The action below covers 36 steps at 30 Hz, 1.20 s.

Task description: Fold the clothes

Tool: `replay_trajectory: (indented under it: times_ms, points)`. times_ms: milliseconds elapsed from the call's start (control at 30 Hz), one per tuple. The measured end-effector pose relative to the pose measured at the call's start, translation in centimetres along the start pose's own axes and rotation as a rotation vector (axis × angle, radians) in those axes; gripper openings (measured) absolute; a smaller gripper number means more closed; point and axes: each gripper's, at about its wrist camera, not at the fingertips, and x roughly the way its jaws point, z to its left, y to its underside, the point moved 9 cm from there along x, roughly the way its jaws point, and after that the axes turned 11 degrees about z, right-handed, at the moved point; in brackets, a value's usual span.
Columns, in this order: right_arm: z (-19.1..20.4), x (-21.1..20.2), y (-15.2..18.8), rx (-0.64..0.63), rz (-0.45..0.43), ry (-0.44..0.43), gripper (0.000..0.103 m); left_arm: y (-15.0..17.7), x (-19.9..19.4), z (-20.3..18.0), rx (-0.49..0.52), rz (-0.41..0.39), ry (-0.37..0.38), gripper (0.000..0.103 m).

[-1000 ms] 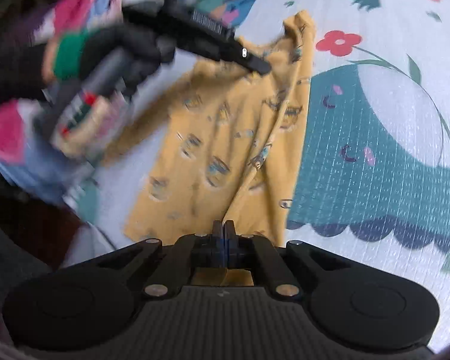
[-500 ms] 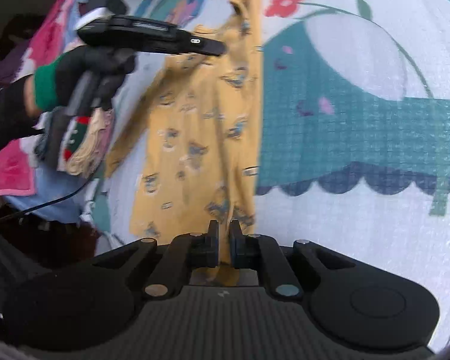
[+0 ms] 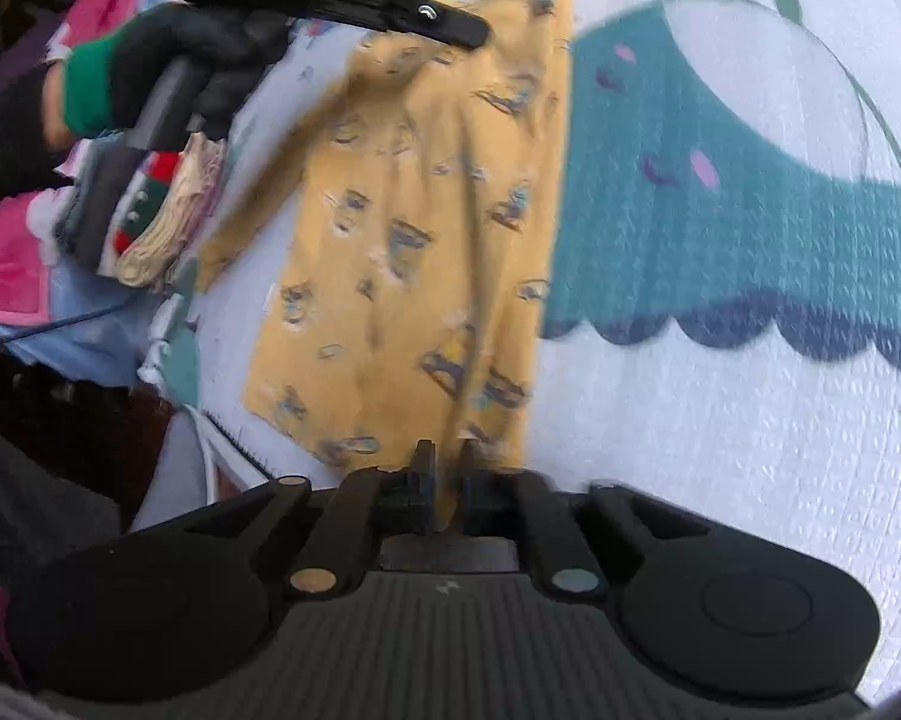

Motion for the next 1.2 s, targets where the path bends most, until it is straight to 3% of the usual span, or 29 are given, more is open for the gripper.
replay_trajectory:
  times_ms: [133,167,200,233,267,333,433,500,600,633,700,800,867,933,1000,1100,1167,1200]
  points:
    - [-0.3,-0.6,0.2,0.029,-0.012,-0.025,0.004,-0.1,0.6,-0.7,0.068,0.009,-0.041,0.012]
    - [-0.6,-0.6,0.3,0.06,-0.016,-0.044,0.004,-0.1,0.7,-0.9,0.091,0.015,-0.057,0.017]
    - [-0.9,-0.7,0.4,0.091,-0.021,-0.063,0.004,-0.1,0.5,-1.0,0.101,0.02,-0.071,0.027]
    - [-0.9,-0.7,0.4,0.102,-0.028,-0.077,0.005,-0.2,-0.1,-1.2,0.115,0.014,-0.103,0.051]
    - [-0.9,-0.8,0.4,0.113,-0.035,-0.091,0.008,-0.2,-0.8,-1.5,0.135,0.008,-0.134,0.057]
    - [-1.0,-1.0,0.4,0.135,-0.05,-0.119,0.009,0.4,-2.6,-2.5,0.233,0.01,-0.19,0.057]
    - [0.4,-2.6,0.3,0.029,-0.092,-0.02,0.013,3.0,-4.3,-4.6,0.371,0.071,-0.227,0.057]
    - [2.1,-3.9,0.4,-0.133,-0.131,0.125,0.017,5.1,-5.0,-5.5,0.399,0.094,-0.218,0.057]
    - [7.0,-3.6,1.4,-0.54,-0.127,0.299,0.025,8.3,-4.6,-6.1,0.375,0.097,-0.178,0.057]
    - [8.1,-2.3,2.1,-0.649,-0.096,0.324,0.033,9.3,-4.0,-5.8,0.344,0.112,-0.155,0.057]
    - [10.2,0.3,3.5,-0.866,-0.031,0.374,0.035,10.9,-3.0,-5.4,0.309,0.164,-0.125,0.057]
    - [10.2,4.0,4.5,-1.033,0.031,0.47,0.035,12.1,-2.9,-4.8,0.308,0.18,-0.146,0.057]
    - [8.7,5.4,4.1,-1.032,0.06,0.541,0.035,12.2,-3.3,-4.2,0.269,0.17,-0.125,0.057]
    - [8.1,4.5,2.8,-0.901,0.011,0.47,0.019,12.1,-3.5,-3.4,0.214,0.157,-0.104,0.057]
    - [7.2,2.9,1.3,-0.705,-0.032,0.338,0.009,12.1,-3.4,-2.9,0.187,0.155,-0.088,0.057]
    - [4.4,-0.8,-0.3,-0.314,-0.151,-0.012,0.009,12.0,-3.6,-2.5,0.184,0.152,-0.097,0.057]
    - [2.0,-3.1,-0.9,-0.084,-0.241,-0.199,0.01,11.8,-3.6,-2.4,0.177,0.151,-0.089,0.057]
    - [0.6,-4.1,-1.1,0.006,-0.282,-0.251,0.01,11.8,-3.6,-2.5,0.175,0.151,-0.08,0.057]
